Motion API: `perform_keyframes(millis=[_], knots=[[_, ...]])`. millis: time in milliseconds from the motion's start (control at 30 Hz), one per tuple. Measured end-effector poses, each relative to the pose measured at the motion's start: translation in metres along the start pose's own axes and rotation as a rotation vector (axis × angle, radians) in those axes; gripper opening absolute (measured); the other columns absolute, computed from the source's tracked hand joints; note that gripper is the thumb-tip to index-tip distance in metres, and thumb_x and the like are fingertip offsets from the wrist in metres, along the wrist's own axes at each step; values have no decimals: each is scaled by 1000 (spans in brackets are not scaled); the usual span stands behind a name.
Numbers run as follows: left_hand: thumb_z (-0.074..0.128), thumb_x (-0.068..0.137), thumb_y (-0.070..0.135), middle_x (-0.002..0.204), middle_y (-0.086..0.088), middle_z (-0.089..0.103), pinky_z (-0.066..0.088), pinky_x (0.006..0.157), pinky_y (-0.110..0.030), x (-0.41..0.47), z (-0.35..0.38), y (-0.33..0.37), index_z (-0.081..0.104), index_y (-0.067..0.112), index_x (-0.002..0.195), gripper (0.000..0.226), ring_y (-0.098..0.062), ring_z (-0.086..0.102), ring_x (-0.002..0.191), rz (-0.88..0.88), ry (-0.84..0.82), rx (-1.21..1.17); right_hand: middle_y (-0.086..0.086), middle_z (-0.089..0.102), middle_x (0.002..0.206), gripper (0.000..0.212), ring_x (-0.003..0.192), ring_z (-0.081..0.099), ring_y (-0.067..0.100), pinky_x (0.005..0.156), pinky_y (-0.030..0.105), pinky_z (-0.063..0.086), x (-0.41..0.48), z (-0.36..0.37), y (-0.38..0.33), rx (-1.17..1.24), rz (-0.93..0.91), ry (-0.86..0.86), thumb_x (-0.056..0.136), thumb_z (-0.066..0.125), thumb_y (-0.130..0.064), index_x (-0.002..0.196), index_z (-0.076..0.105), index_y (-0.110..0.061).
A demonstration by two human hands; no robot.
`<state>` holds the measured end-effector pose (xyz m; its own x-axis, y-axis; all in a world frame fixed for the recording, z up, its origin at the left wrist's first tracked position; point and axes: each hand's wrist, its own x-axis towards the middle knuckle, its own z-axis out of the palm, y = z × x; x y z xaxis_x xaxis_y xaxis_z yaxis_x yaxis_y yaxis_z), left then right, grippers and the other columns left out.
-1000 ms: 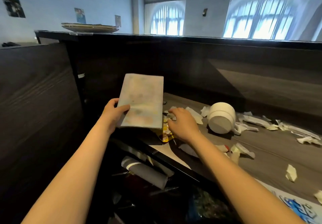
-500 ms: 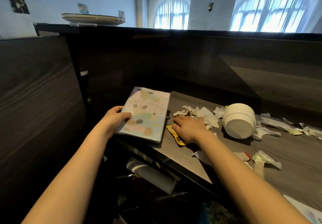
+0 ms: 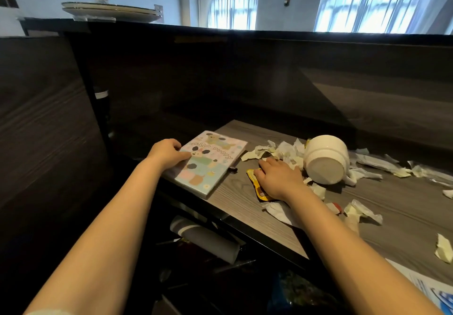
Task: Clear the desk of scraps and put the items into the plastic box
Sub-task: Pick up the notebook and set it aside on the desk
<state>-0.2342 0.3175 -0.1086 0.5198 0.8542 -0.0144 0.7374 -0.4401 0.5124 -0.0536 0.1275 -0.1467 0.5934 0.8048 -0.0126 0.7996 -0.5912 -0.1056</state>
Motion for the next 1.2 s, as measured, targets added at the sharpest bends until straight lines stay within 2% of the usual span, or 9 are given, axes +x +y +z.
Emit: perform_keyframes(millis=[67, 167, 300, 433, 633, 767, 933, 1100, 1200], knots=[[58, 87, 40, 132, -8, 48, 40, 93, -42, -4, 9, 9, 54, 17, 125, 45, -28, 46, 119, 44, 120, 145, 2, 32, 151, 51, 135, 32, 26, 107, 55, 28, 0, 0, 0, 0, 1, 7, 99, 19, -44, 143, 33, -24], [52, 87, 50, 142, -7, 41, 33, 101, -47, -21, 31, 28, 51, 19, 130, 53, -30, 36, 129, 139, 212, 145, 2, 34, 150, 50, 134, 33, 26, 104, 53, 30, -1, 0, 0, 7, -9, 20, 99, 20, -44, 142, 34, -24], [49, 81, 65, 151, -6, 29, 24, 107, -56, -43, 57, 46, 50, 27, 126, 60, -27, 25, 138, 275, 26, 252, 2, 31, 152, 51, 136, 32, 25, 105, 53, 30, 0, 1, 2, 11, -14, 19, 99, 20, -45, 145, 31, -26], [49, 87, 55, 154, -2, 25, 14, 112, -57, -36, 60, 39, 33, 31, 143, 63, -22, 18, 143, 331, 12, 304, 2, 33, 151, 51, 135, 33, 26, 104, 52, 32, 1, 0, 1, 9, -15, 26, 99, 21, -45, 144, 33, -25], [49, 90, 49, 156, 1, 21, 10, 115, -57, -27, 54, 35, 32, 32, 144, 60, -20, 15, 144, 399, -32, 284, 4, 45, 141, 47, 126, 43, 28, 98, 49, 36, -3, -4, -2, -31, -38, 42, 99, 23, -42, 138, 42, -24], [49, 89, 50, 155, 1, 24, 14, 115, -54, -28, 53, 38, 34, 29, 144, 61, -20, 19, 143, 400, -39, 266, 6, 52, 134, 44, 122, 46, 28, 96, 45, 39, -12, -12, -6, -59, -68, 174, 98, 31, -41, 134, 47, -22], [46, 94, 32, 142, -5, 46, 32, 109, -40, -42, 57, 74, 48, 14, 134, 44, -21, 38, 132, 461, 163, -56, 1, 64, 115, 32, 108, 52, 21, 89, 36, 40, -32, -38, 3, -30, -157, 476, 96, 40, -31, 118, 60, -20], [46, 94, 25, 127, -8, 57, 41, 96, -33, -49, 68, 139, 58, 10, 123, 34, -23, 51, 119, 417, 45, -339, 1, 59, 121, 32, 113, 48, 21, 88, 35, 40, -45, -62, 49, 82, -28, 698, 94, 46, -23, 123, 58, -18], [44, 95, 30, 117, -7, 61, 39, 83, -29, -53, 81, 180, 60, 10, 117, 34, -21, 54, 107, 389, -92, -358, 4, 57, 120, 30, 110, 51, 23, 88, 39, 46, -49, -68, 81, 226, 184, 689, 94, 44, -23, 121, 57, -17]])
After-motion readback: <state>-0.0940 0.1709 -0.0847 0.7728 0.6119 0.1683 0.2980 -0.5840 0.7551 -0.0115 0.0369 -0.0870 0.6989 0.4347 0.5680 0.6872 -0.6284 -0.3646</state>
